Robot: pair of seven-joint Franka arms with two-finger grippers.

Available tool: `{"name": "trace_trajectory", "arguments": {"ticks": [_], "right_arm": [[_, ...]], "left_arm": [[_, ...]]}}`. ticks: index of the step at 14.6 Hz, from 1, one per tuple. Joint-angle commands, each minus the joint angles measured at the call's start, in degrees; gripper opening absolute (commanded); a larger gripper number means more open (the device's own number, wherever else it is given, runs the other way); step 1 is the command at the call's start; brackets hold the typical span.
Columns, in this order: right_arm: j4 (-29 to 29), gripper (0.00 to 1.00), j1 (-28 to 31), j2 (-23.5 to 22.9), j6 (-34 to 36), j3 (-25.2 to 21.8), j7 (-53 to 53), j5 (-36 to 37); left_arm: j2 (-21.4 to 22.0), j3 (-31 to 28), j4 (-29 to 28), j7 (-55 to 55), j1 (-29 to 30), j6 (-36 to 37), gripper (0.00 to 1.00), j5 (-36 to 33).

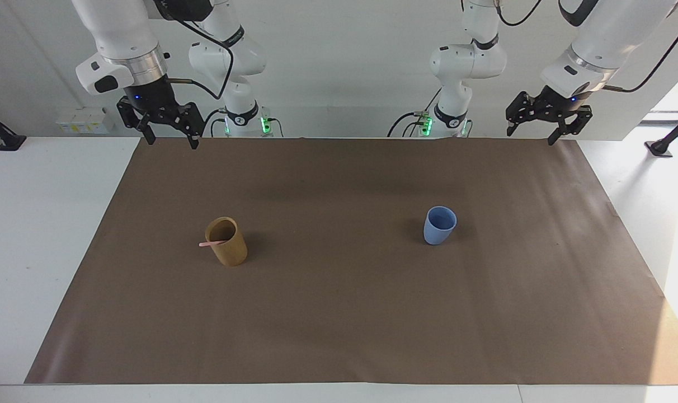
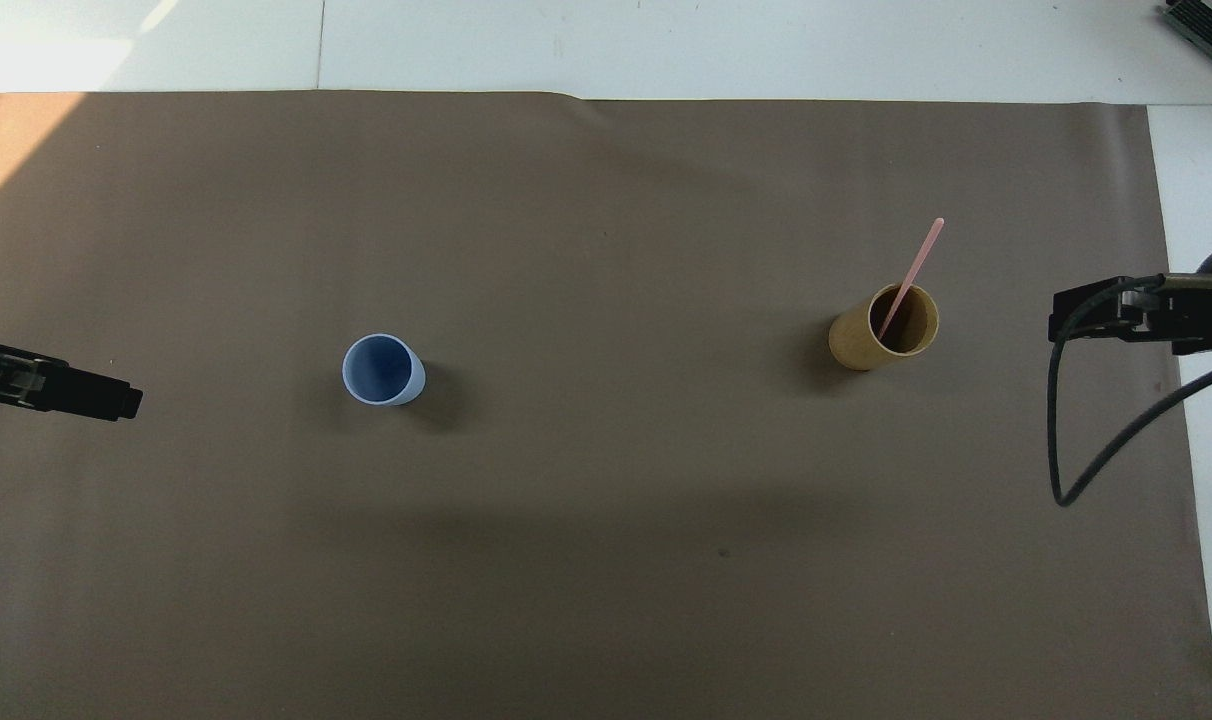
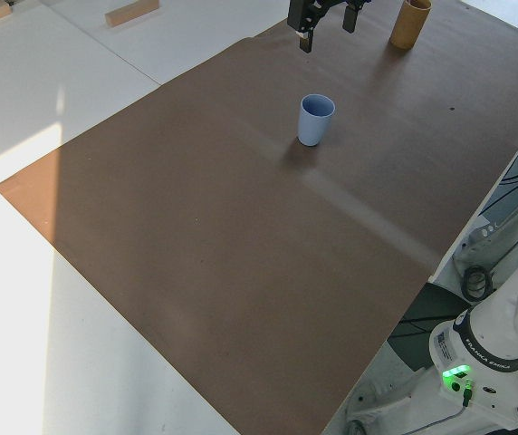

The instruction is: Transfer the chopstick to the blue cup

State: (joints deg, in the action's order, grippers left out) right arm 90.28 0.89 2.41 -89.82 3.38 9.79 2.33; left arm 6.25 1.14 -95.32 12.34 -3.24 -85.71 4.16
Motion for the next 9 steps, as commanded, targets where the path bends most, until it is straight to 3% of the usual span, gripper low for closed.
{"name": "trace_trajectory", "arguments": {"ticks": [1,9], "right_arm": [[-0.11,1.0,0.87,0.22,0.44,0.48,-1.88,-0.22],[0.07,1.0,1.83,0.31,0.0,0.31,-1.62,-3.12]], "left_arm": [[1.3,0.53,-1.88,0.84,0.52,-0.16,1.0,0.68],[0.78,0.62,-1.97,0.93,0.17,-1.65,1.0,0.68]]}}
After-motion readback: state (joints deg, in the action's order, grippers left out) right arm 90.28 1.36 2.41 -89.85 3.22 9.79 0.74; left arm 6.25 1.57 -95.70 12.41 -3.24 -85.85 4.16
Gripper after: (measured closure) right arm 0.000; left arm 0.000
